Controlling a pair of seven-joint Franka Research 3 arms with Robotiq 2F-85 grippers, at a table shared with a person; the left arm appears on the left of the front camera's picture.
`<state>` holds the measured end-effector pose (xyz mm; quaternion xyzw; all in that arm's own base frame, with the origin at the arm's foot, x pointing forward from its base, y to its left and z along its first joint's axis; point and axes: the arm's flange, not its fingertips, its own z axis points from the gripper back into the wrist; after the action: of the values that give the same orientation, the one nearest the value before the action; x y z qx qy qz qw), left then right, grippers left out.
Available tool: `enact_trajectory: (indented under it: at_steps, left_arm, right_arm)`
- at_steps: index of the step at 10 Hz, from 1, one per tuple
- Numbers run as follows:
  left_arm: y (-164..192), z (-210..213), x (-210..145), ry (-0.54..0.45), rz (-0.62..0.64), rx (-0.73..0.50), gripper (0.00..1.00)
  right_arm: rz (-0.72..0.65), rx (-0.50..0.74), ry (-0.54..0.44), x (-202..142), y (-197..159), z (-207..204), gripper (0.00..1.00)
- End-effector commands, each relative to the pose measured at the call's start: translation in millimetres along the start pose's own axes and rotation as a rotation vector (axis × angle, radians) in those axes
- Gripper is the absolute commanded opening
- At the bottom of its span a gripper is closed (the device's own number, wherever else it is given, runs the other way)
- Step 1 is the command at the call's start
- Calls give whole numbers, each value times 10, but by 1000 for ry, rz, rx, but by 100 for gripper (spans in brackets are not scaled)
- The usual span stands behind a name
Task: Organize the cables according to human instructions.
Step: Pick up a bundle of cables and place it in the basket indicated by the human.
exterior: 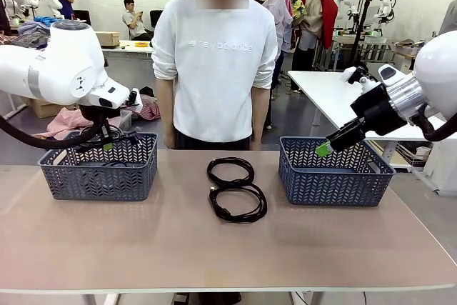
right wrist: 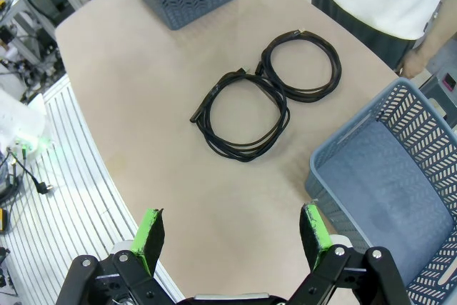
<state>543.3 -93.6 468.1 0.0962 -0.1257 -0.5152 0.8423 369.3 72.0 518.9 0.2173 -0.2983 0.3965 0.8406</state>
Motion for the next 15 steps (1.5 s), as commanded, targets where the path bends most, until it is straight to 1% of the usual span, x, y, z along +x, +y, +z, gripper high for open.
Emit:
enact_trajectory:
  at_steps: [1,2,3,4,5,6,7,8,9,10,14,15]
  left_arm:
    - [46,-45,-35,-15,18,-15,20]
    - [62,-81,-52,-15,17,-22,35]
    - [92,-121,-67,-20,31,-21,39]
    - [104,-143,-76,-28,45,-18,54]
    - [112,-149,-79,-27,49,-31,58]
    - [121,-130,-86,-23,53,-45,73]
    - [135,-107,-90,-24,61,-51,78]
    - [143,-87,-91,-33,68,-63,93]
    - [152,-53,-76,-31,74,-70,98]
    - [168,-14,-61,-33,73,-72,100]
    - [184,103,-28,-31,71,-87,100]
    - [199,120,-25,-37,101,-100,100]
  right_arm:
    - [15,21,-27,-9,-29,-23,100]
    - [15,21,-27,-9,-29,-23,100]
    - [15,21,-27,-9,-29,-23,100]
    - [15,21,-27,-9,-29,-23,100]
    - [15,21,-27,-9,-29,-23,100]
    - [15,21,-27,-9,-29,-23,100]
    - [15,21,-27,-9,-29,-23,100]
    - [15,21,-27,-9,-29,-23,100]
    - [15,21,-27,-9,-29,-23,100]
    - [15,21,-27,-9,-29,-23,100]
    - [15,21,-27,-9,-29,-23,100]
    - [15,21,-27,-9,-29,-23,100]
